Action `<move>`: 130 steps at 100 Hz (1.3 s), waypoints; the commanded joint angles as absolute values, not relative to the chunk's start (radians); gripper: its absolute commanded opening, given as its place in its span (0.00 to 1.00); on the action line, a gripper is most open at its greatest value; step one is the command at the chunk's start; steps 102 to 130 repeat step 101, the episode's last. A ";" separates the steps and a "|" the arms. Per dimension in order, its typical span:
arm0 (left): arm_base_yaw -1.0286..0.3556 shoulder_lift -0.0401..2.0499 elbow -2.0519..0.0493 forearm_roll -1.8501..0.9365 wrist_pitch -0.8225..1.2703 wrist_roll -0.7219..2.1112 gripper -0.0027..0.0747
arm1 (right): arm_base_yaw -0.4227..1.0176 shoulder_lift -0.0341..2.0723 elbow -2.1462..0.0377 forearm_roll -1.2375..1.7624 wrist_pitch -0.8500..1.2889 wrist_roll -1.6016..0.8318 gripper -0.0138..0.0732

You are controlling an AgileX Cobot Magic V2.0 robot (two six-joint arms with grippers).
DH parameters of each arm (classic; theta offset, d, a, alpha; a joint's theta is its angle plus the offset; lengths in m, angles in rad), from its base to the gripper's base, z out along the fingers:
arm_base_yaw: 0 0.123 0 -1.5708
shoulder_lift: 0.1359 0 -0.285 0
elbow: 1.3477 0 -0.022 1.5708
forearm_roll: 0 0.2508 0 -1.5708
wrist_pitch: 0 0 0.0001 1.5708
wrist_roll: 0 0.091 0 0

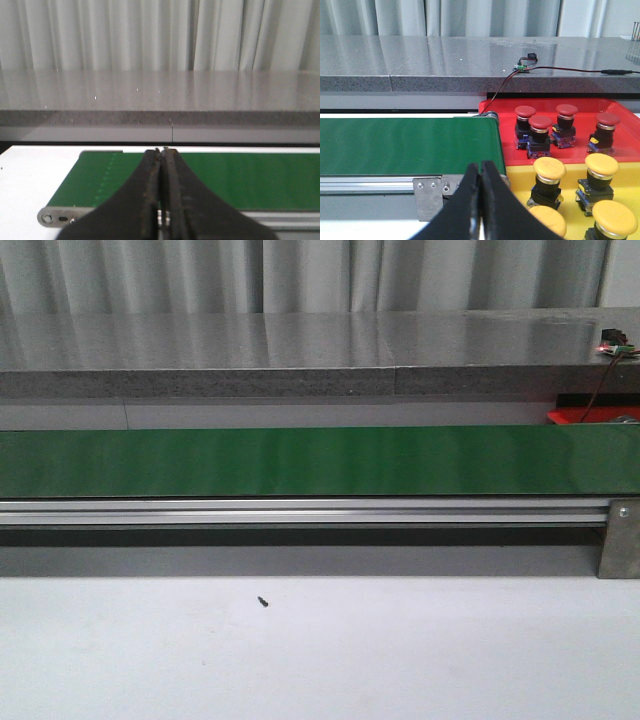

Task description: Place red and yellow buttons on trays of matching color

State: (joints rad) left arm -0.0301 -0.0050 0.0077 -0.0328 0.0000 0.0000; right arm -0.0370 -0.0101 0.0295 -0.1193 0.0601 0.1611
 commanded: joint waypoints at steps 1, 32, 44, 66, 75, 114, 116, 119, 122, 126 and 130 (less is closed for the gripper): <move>-0.039 -0.039 0.048 -0.062 -0.078 -0.008 0.01 | -0.036 -0.029 0.011 -0.130 -0.016 0.161 0.08; -0.039 -0.039 0.047 -0.062 -0.084 -0.008 0.01 | -0.036 -0.029 0.011 -0.130 -0.015 0.161 0.08; -0.039 -0.039 0.047 -0.062 -0.084 -0.008 0.01 | -0.036 -0.029 0.011 -0.130 -0.015 0.161 0.08; -0.039 -0.039 0.047 -0.062 -0.084 -0.008 0.01 | -0.036 -0.029 0.011 -0.130 -0.015 0.161 0.08; -0.039 -0.039 0.047 -0.062 -0.084 -0.008 0.01 | -0.036 -0.029 0.011 -0.130 -0.015 0.161 0.08; -0.039 -0.039 0.047 -0.062 -0.084 -0.008 0.01 | -0.036 -0.029 0.011 -0.130 -0.015 0.161 0.08; -0.039 -0.039 0.047 -0.062 -0.084 -0.008 0.01 | -0.036 -0.029 0.011 -0.130 -0.015 0.161 0.08; -0.039 -0.039 0.047 -0.062 -0.084 -0.008 0.01 | -0.036 -0.029 0.011 -0.130 -0.015 0.161 0.08; -0.039 -0.039 0.047 -0.062 -0.084 -0.008 0.01 | -0.036 -0.029 0.011 -0.130 -0.015 0.161 0.08; -0.039 -0.039 0.047 -0.062 -0.084 -0.008 0.01 | -0.036 -0.029 0.011 -0.130 -0.015 0.161 0.08; -0.039 -0.039 0.047 -0.062 -0.084 -0.008 0.01 | -0.036 -0.029 0.011 -0.130 -0.015 0.161 0.08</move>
